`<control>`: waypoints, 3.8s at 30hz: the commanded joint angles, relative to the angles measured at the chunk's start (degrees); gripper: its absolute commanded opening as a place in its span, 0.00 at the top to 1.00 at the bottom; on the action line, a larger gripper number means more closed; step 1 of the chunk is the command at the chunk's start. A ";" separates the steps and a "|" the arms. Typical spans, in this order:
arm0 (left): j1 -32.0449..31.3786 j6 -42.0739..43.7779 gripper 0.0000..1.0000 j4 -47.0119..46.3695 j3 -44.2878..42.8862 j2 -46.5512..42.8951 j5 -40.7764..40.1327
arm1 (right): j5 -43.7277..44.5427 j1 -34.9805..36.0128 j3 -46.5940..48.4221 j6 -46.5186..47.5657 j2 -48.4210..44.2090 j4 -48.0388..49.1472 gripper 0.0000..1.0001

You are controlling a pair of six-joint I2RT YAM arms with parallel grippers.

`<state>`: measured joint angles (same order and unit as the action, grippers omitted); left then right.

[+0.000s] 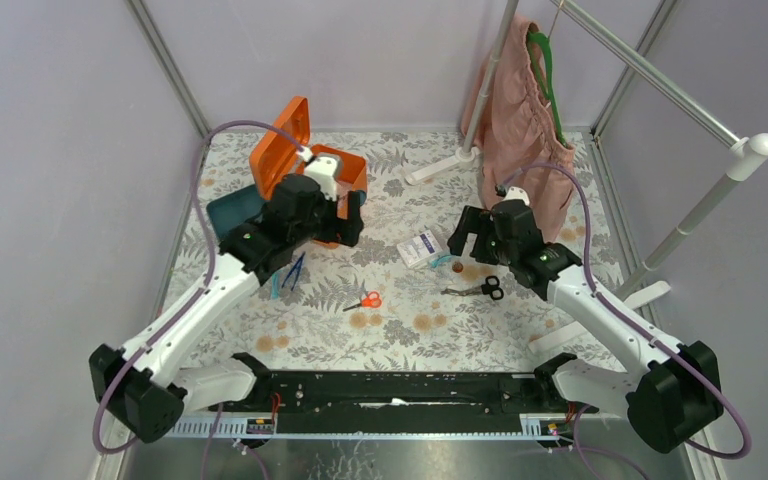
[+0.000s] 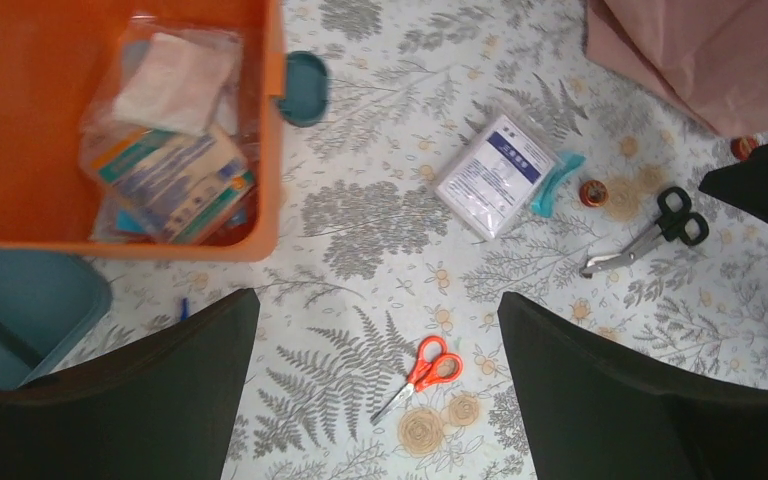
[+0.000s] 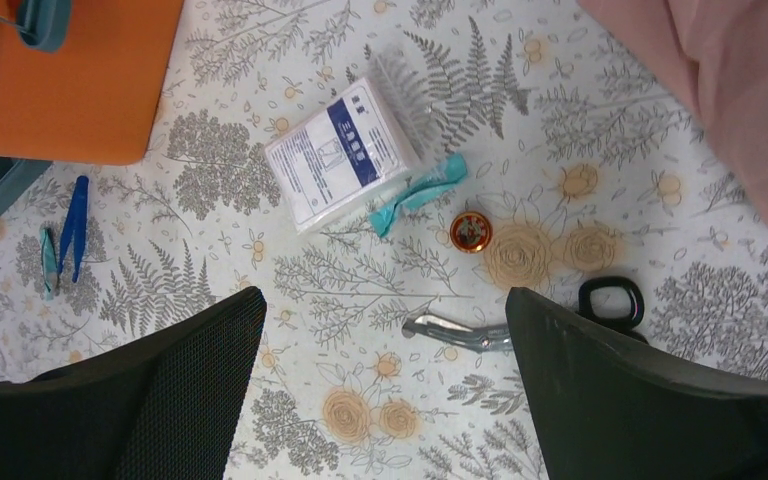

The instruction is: Organize the medicine kit

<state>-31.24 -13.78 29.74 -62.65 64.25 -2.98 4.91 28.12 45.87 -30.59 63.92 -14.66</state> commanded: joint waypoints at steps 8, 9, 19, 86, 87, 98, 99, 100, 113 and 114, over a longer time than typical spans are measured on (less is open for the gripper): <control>-6.71 18.43 0.01 -15.81 -1.04 15.98 10.52 | 2.31 -0.10 -4.16 -7.85 -10.45 -7.49 0.01; -6.72 19.39 0.01 -15.89 -1.90 18.07 10.83 | 2.31 -0.16 -4.77 -8.11 -11.83 -8.11 0.01; -9.53 25.19 0.01 -17.91 -8.37 33.94 13.61 | 3.06 -0.13 -8.48 -8.06 -18.56 -11.12 0.00; -10.51 33.99 0.38 -19.96 -16.04 37.98 3.43 | 0.44 -0.09 -10.42 -4.33 -14.41 -8.02 0.00; -10.17 33.88 0.37 -19.44 -16.35 37.09 3.19 | 0.45 -0.13 -10.37 -4.19 -14.34 -8.02 0.00; 5.66 24.79 0.34 -16.10 -20.04 30.81 0.45 | -1.15 -0.06 -10.07 -3.82 -13.56 -7.78 0.00; 6.83 24.76 0.34 -15.44 -20.09 30.81 0.66 | -1.25 -0.16 -10.21 -3.91 -13.60 -7.69 0.00; 7.96 24.58 0.34 -15.02 -20.10 30.91 0.69 | -1.42 -0.14 -10.26 -3.95 -13.56 -7.55 0.00; 18.72 21.83 0.34 -13.94 -22.28 35.17 1.22 | -3.36 -0.15 -9.20 -4.00 -12.37 -7.19 0.00; 19.14 21.78 0.34 -13.73 -22.59 35.56 1.10 | -3.35 -0.17 -9.17 -3.97 -12.41 -7.27 0.00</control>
<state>-14.00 9.45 14.72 -82.72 97.82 -1.76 2.85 28.12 35.70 -35.16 51.53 -22.81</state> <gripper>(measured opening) 0.666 0.994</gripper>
